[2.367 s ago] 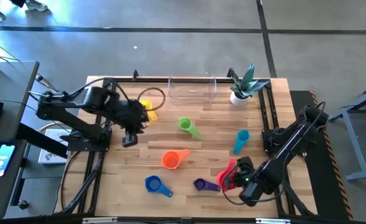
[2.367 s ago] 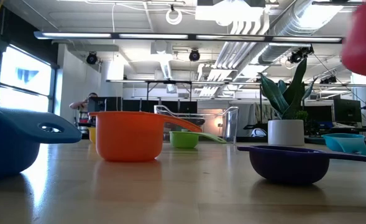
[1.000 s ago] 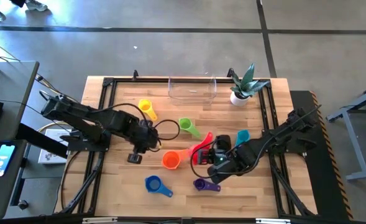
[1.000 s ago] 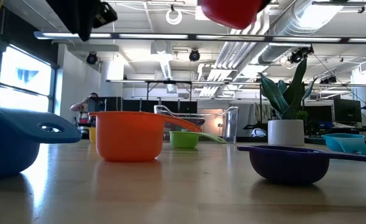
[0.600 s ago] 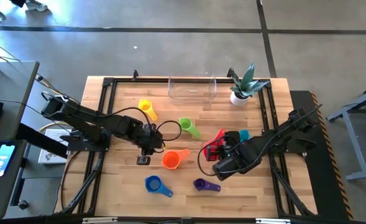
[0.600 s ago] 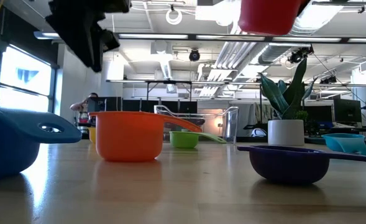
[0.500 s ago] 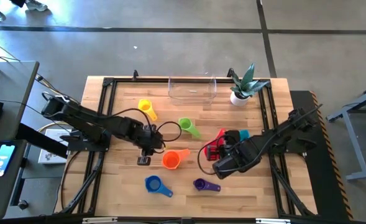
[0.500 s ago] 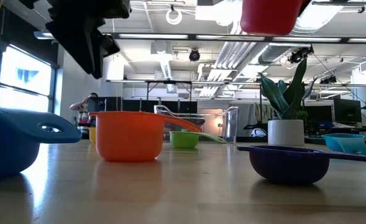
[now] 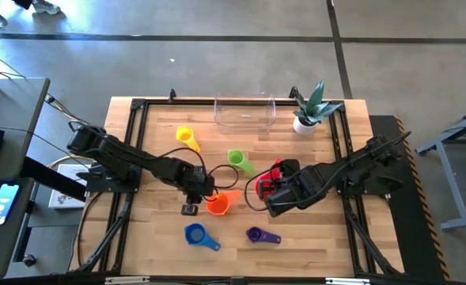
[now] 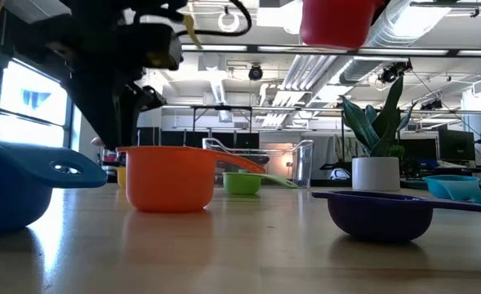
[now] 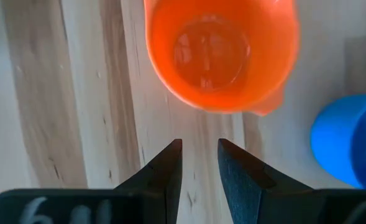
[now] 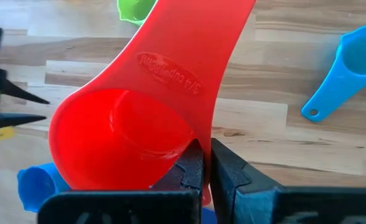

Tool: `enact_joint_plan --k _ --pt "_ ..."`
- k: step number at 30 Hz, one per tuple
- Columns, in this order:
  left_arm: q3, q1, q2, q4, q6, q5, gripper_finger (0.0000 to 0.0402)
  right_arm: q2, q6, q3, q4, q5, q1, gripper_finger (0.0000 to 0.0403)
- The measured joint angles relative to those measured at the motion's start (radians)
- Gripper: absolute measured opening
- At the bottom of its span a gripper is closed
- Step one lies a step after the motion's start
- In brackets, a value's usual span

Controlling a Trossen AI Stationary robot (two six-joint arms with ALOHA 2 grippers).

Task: Nest measuring cups in basket

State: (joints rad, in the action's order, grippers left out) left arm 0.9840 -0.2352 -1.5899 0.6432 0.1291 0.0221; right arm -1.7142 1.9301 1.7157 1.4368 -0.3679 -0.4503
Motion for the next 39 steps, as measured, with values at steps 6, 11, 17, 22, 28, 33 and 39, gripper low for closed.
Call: enact_joint_plan --k 6,11,17,22,28,33,39 --pt "0.0 0.0 -0.066 -0.036 0.0 0.049 0.0092 0.0 -0.001 0.0 -0.003 0.002 -0.001 0.0" --pt "0.0 0.0 -0.105 -0.078 0.0 0.055 0.0092 0.0 -0.002 0.0 -0.004 0.002 -0.001 0.0" --pt "0.0 -0.004 -0.122 -0.141 -0.001 0.055 0.0092 0.0 -0.02 0.0 -0.005 0.002 -0.001 0.0" --pt "0.0 -0.004 -0.122 -0.215 -0.018 0.072 0.0092 0.0 -0.02 0.0 -0.005 0.002 -0.001 0.0" --pt "0.0 -0.016 -0.122 -0.351 -0.062 0.092 0.0092 0.0 -0.02 0.0 -0.005 0.016 -0.001 0.0" --pt "0.0 -0.018 -0.122 -0.419 -0.063 0.116 0.0092 0.0 0.0 0.0 -0.007 0.057 -0.001 0.0" --pt "0.001 -0.017 -0.109 -0.406 -0.081 0.118 0.0092 0.0 0.006 0.0 -0.107 0.088 -0.001 0.0"
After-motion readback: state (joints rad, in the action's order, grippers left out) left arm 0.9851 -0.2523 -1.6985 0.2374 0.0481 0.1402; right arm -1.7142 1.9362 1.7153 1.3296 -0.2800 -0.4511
